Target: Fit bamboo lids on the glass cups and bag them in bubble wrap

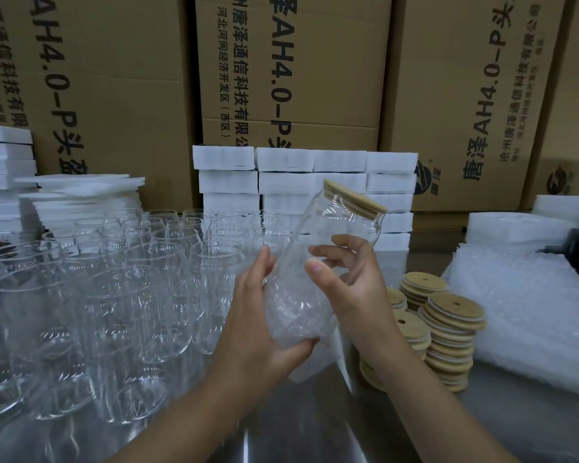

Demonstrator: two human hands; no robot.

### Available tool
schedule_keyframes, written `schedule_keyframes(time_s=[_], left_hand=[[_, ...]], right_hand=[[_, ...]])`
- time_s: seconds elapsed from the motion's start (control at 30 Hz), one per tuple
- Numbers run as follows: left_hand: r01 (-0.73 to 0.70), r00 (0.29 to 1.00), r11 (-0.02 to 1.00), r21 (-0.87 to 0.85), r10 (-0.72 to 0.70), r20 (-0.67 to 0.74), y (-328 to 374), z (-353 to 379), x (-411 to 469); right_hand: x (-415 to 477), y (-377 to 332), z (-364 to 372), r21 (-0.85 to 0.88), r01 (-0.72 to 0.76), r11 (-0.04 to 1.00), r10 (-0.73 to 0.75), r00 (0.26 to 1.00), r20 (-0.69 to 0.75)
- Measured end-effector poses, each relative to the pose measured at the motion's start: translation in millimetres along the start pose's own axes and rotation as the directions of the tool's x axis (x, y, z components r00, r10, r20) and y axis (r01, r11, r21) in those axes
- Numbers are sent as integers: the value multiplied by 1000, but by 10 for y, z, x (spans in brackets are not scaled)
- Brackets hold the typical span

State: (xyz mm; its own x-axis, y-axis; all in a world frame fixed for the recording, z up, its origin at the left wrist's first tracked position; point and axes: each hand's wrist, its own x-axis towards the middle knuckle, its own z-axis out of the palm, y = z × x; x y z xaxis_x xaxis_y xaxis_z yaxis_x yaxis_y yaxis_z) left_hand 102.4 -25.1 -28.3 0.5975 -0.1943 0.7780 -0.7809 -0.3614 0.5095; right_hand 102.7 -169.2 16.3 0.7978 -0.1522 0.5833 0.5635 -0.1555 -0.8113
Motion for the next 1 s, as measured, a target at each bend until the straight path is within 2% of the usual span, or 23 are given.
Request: schedule_keyframes(time_s=[0.1, 0.2, 0.37, 0.57, 0.77, 1.0], left_hand=[[119, 993, 990, -74, -119, 6, -31, -13, -12], [177, 984, 975, -137, -178, 7, -52, 4, -28], [178, 980, 959, -221, -193, -46, -36, 10, -24], [202, 964, 936, -289, -242, -110, -19, -21, 2], [150, 957, 905, -399, -234, -172, 34, -31, 12], [93, 927, 867, -490, -255, -275, 80, -114, 70]], right_hand=[[-19, 2, 7, -46, 15, 999, -14, 1000, 23], [-36, 13, 6, -74, 19, 997, -16, 999, 42], [-58, -7, 1, -199, 28, 980, -5, 994, 112], [-64, -5, -1, -140, 14, 990, 21, 968, 250], [-35, -45, -35, -92, -4, 996, 40, 917, 396], [-35, 1, -54, -46, -73, 996, 87, 819, 568]])
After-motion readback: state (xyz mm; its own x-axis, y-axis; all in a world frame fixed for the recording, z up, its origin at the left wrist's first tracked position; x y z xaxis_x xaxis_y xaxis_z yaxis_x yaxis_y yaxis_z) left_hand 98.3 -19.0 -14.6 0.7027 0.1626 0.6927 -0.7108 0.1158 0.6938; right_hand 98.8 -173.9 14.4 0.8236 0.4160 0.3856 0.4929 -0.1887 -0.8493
